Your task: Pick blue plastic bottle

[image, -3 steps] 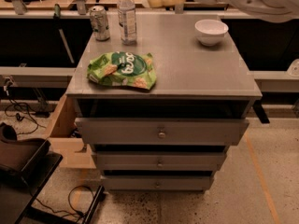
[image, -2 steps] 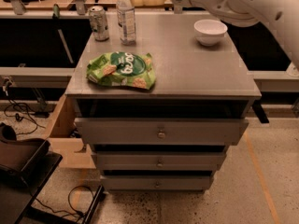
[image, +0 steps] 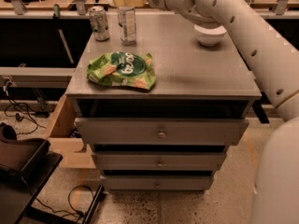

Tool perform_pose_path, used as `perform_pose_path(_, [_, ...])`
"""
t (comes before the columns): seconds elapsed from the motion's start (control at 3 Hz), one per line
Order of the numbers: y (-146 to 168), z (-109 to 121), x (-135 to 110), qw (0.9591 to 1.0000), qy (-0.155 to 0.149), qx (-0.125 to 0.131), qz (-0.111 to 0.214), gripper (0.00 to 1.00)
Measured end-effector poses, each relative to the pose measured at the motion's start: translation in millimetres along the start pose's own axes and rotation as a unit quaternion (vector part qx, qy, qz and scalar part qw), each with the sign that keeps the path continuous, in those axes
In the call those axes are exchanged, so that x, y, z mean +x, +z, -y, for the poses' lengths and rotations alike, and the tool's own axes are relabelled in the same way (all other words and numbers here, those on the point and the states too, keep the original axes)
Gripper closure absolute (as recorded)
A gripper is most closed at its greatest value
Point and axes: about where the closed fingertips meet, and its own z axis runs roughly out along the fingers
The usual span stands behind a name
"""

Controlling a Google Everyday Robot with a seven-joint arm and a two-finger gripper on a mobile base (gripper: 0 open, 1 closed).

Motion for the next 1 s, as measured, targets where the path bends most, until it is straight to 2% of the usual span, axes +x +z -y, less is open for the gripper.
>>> perform_pose_path(0.33, [24, 11, 17, 0.9998, 0.004, -0.014, -0.015, 0.00])
perform_pose_path(1.0, [49, 38, 55, 0.9980, 0.020, -0.020, -0.056, 0.00])
